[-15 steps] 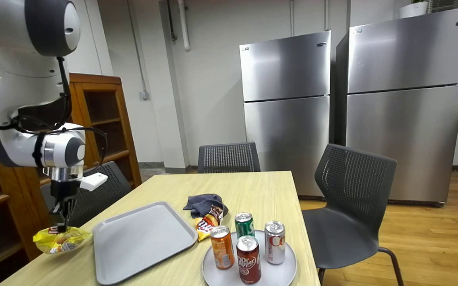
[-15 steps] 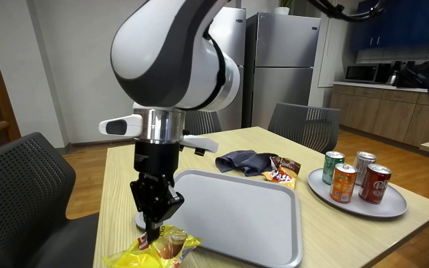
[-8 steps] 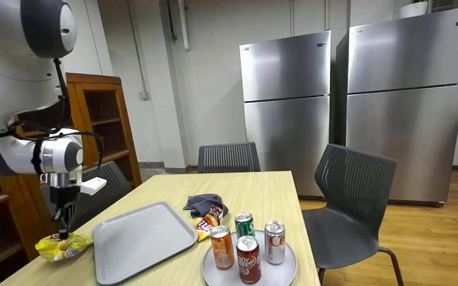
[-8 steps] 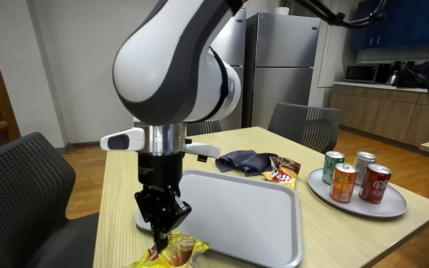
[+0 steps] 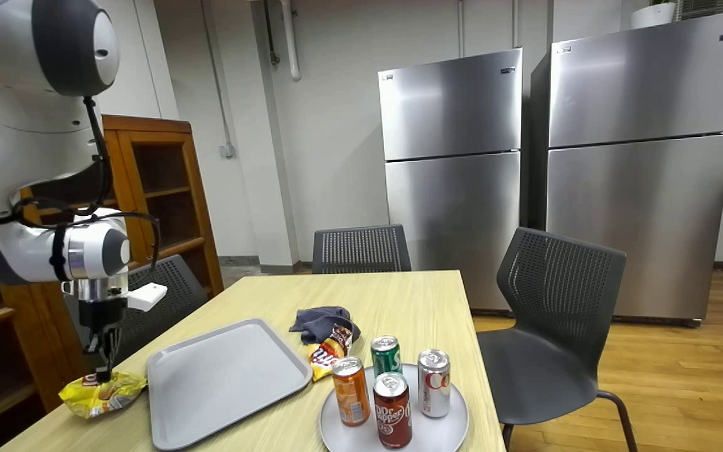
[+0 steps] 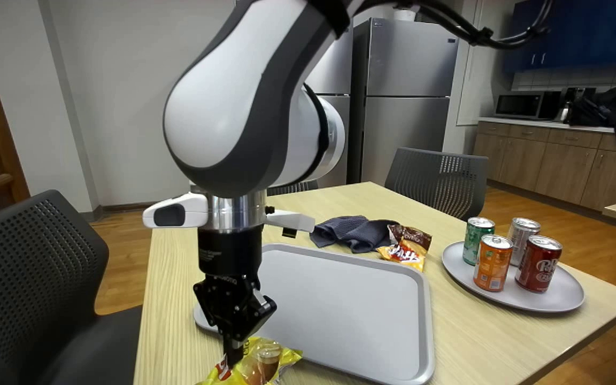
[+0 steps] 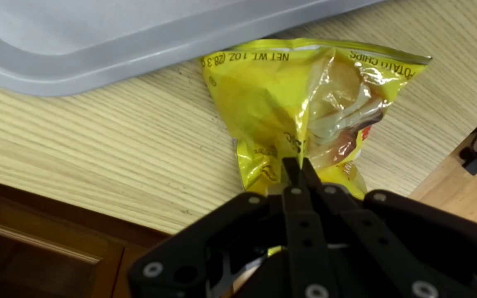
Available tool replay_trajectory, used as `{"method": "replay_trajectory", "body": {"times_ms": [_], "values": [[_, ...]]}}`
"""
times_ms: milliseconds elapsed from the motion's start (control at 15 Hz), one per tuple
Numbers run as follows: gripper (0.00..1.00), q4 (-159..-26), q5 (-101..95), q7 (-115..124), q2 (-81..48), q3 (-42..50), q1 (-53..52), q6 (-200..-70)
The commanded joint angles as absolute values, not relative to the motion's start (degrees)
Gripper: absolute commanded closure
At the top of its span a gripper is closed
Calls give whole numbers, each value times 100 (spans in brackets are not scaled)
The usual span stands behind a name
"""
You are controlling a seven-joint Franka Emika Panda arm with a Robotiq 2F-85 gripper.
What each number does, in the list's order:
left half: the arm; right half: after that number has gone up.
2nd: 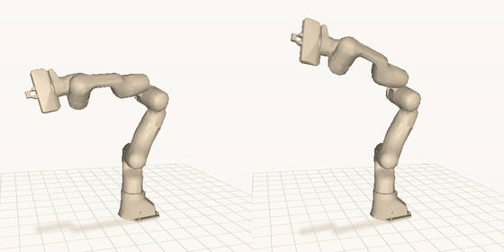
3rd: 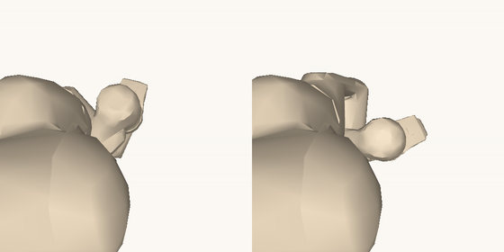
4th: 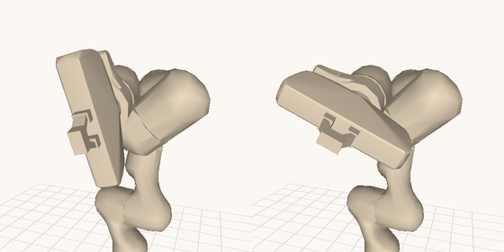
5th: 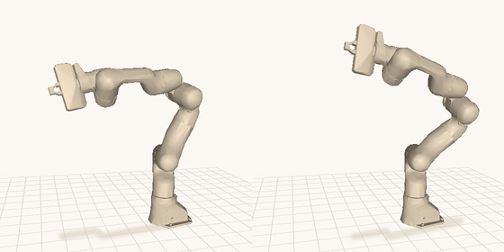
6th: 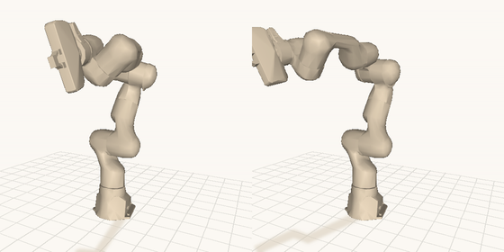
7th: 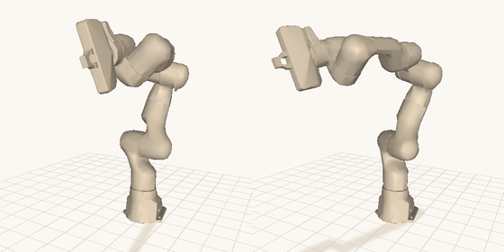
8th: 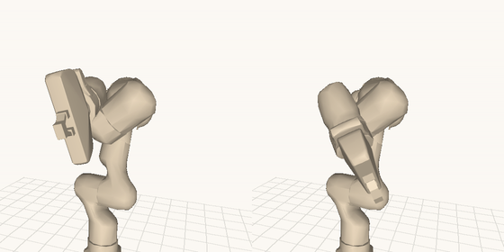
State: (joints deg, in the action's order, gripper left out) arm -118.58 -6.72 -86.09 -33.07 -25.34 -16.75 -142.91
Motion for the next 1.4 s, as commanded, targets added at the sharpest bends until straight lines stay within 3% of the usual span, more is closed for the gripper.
{"method": "replay_trajectory", "body": {"times_ms": [0,133,733,1333], "values": [[74,-11916,-804,-8511,-3232,-2472,-1755,-14429],[66,-11945,-781,-8540,-3176,-2489,-1707,-14472],[1,-11959,-737,-8216,-2860,-2174,-1581,-14623],[0,-12102,-863,-6580,-2549,-1534,-1585,-14516]]}}
